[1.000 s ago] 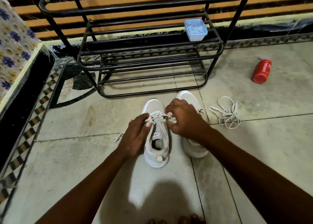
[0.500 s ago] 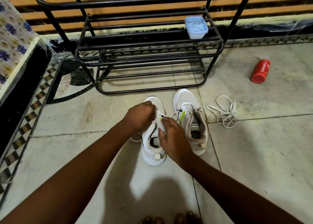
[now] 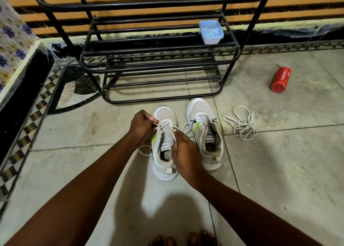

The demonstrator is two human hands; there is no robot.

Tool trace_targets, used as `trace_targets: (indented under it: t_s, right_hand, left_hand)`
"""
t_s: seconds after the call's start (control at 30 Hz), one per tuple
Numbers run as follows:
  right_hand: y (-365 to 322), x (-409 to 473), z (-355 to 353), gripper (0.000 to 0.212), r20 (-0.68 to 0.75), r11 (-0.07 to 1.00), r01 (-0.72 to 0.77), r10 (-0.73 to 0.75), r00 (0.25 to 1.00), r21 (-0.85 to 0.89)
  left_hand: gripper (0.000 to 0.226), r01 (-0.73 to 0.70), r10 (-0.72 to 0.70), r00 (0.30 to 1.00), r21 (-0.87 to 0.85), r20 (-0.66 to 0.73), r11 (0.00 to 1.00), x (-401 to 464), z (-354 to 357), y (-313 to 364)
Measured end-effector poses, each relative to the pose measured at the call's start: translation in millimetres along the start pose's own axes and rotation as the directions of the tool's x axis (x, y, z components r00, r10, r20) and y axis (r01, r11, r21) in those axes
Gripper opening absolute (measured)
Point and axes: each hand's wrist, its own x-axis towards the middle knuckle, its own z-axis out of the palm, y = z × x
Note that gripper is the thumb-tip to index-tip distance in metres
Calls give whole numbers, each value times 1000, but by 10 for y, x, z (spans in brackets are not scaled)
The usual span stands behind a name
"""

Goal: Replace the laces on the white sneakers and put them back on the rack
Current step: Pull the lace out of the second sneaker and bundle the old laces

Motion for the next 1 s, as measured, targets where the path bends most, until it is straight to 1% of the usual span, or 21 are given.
trace_targets:
  t_s: [0.03, 0.1, 0.17, 0.2, 0.23, 0.27, 0.37, 0.4, 0.47, 0.53, 0.57, 0.6, 0.63, 0.67, 0.7, 0.73, 0.8, 0.83, 0.9, 0.93, 1.0]
  right_hand:
    - [5, -1, 13, 51, -4, 1000, -2, 2, 1000, -11]
    - [22, 6, 20, 56, -10, 1000, 19, -19, 1000, -25]
    - [62, 25, 24, 60, -19, 999, 44, -45, 999, -13]
    - [81, 32, 26, 60, -22, 999, 49, -49, 999, -4]
    - [96, 34, 25, 59, -21, 999, 47, -47, 999, 2]
    - [106, 30, 22, 59, -18, 999, 41, -41, 999, 7]
    - [90, 15, 29, 61, -12, 999, 38, -37, 999, 12]
    - [79, 15, 35, 61, -12, 999, 40, -40, 999, 5]
    - [62, 9, 45, 58, -18, 999, 38, -38, 999, -19]
    - [57, 0, 57, 49, -20, 999, 24, -25, 999, -44]
    - [51, -5, 67, 46, -18, 999, 19, -20, 1000, -46]
    - [41, -17, 79, 44, -15, 999, 18, -19, 1000, -40]
    - [36, -12, 88, 44, -12, 999, 21, -22, 1000, -32]
    - [33, -8, 110, 44, -5, 1000, 20, -20, 1000, -23]
    - [47, -2, 133, 45, -1, 1000, 20, -20, 1000, -20]
    - [66, 1, 154, 46, -2, 999, 22, -22, 1000, -26]
    - [92, -4, 151, 46, -15, 999, 23, -24, 1000, -22]
    - [96, -5, 147, 45, -23, 1000, 25, -25, 999, -11]
    - [89, -11, 166, 43, -45, 1000, 27, -27, 999, -7]
    - [85, -12, 181, 41, -65, 999, 32, -32, 997, -13]
    - [67, -3, 199, 38, -105, 999, 39, -40, 994, -12]
  left_hand:
    - [18, -63, 58, 996, 81, 61, 995, -14, -31, -1]
    - [17, -171, 138, 972, 170, 191, 971, -77, -72, 12]
    - [25, -302, 202, 926, 305, 318, 903, -90, -84, 45]
    - [23, -358, 217, 905, 378, 366, 854, -88, -95, 67]
    - [20, -390, 225, 890, 409, 396, 825, -84, -103, 98]
    - [16, -400, 227, 884, 411, 409, 819, -61, -119, 116]
    - [14, -408, 266, 895, 413, 358, 814, -67, -114, 133]
    - [15, -401, 282, 901, 388, 329, 830, -83, -86, 114]
    - [17, -329, 264, 929, 249, 261, 911, -108, -39, 30]
    - [23, -177, 177, 974, -12, 139, 984, -108, -53, -42]
    - [26, -68, 82, 994, -192, 68, 979, -114, -76, -50]
    - [29, 36, -33, 999, -355, 15, 934, -116, -108, -60]
    - [29, 106, -125, 992, -467, -10, 878, -125, -121, -54]
    - [29, 139, -171, 985, -509, -17, 850, -131, -135, -51]
    - [28, 144, -172, 985, -494, -12, 857, -140, -134, -42]
    - [25, 121, -134, 991, -439, 1, 891, -154, -124, -16]
    - [10, 17, 7, 997, -322, 74, 947, -205, -125, 66]
    - [11, -26, 62, 990, -270, 126, 963, -239, -142, 121]
    - [21, -136, 159, 958, -109, 240, 985, -258, -178, 198]
    - [21, -214, 201, 934, 13, 295, 977, -254, -177, 216]
    - [18, -360, 248, 899, 287, 361, 888, -225, -150, 200]
